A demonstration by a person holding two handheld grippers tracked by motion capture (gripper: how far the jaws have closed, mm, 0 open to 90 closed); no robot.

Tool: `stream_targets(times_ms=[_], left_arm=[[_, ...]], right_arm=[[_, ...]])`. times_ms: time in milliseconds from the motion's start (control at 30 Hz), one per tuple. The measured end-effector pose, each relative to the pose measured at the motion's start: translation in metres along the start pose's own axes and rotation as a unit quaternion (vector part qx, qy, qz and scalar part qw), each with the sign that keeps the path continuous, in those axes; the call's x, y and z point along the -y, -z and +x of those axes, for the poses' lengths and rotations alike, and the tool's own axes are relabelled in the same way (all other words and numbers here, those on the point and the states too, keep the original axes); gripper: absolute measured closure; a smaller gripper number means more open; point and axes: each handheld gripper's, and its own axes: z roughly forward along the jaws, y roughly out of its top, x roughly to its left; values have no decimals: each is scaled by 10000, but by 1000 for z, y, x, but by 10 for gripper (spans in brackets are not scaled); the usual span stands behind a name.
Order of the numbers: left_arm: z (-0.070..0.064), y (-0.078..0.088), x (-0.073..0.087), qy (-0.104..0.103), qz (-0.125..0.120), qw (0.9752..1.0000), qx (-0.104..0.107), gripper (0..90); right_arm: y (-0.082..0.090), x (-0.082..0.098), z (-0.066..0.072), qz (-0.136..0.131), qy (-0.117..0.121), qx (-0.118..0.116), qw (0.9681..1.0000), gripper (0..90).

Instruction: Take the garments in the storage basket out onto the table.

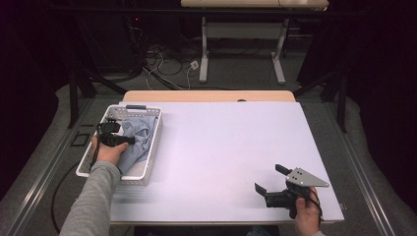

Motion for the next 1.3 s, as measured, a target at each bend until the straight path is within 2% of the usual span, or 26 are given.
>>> stream_targets(times_ms=[267, 767, 900, 967, 1067, 1100, 1300], left_arm=[[0, 9, -1, 48, -224, 9997, -73, 721], [1, 26, -1, 141, -523, 9985, -72, 737], [-1, 32, 0, 141, -729, 9972, -123, 738], [-2, 35, 0, 129, -757, 9970, -115, 738], [-3, 40, 1, 113, -974, 9951, -109, 738], [-3, 40, 1, 113, -974, 9951, -109, 738], [-8, 53, 3, -33, -1208, 9927, -67, 738]], right_arm=[[0, 0, 0, 2, -7, -6, 10000, 0], [0, 0, 0, 50, -27, -7, 10000, 0], [0, 1, -1, 62, -13, -8, 10000, 0], [0, 1, -1, 61, -14, -9, 10000, 0], [0, 1, -1, 62, -23, 1, 10000, 0], [0, 1, -1, 62, -23, 1, 10000, 0], [0, 1, -1, 56, -20, 2, 10000, 0]])
